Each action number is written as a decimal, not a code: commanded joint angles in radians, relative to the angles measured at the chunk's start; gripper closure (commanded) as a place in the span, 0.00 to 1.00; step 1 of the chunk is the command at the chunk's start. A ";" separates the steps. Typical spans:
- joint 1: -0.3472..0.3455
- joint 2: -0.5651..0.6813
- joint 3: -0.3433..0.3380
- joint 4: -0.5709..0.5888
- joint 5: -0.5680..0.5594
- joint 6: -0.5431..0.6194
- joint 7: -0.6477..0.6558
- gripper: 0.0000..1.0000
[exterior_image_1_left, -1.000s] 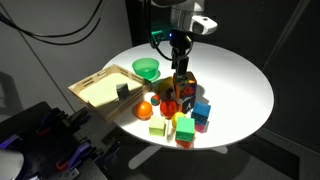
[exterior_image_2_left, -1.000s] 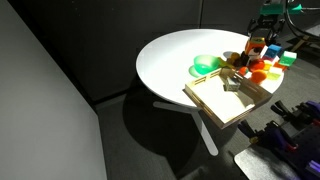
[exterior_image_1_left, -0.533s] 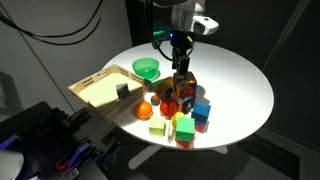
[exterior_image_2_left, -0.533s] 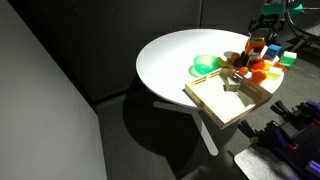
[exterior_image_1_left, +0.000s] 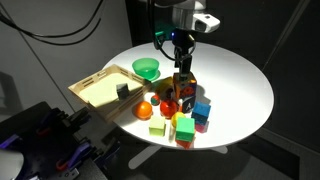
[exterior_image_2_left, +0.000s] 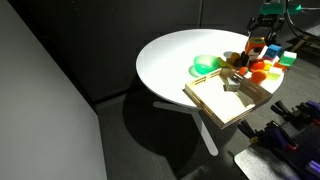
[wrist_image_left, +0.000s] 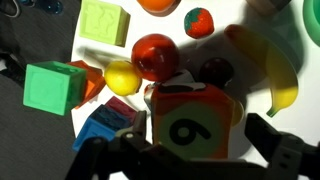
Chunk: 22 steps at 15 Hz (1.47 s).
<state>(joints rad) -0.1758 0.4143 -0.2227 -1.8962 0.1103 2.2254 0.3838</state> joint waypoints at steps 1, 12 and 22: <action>0.013 -0.004 -0.014 -0.005 -0.035 0.032 0.019 0.00; 0.007 0.004 -0.009 0.002 -0.043 0.034 0.006 0.00; 0.007 0.039 -0.008 0.011 -0.047 0.028 -0.001 0.00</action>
<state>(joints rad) -0.1696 0.4470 -0.2300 -1.8964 0.0666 2.2611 0.3905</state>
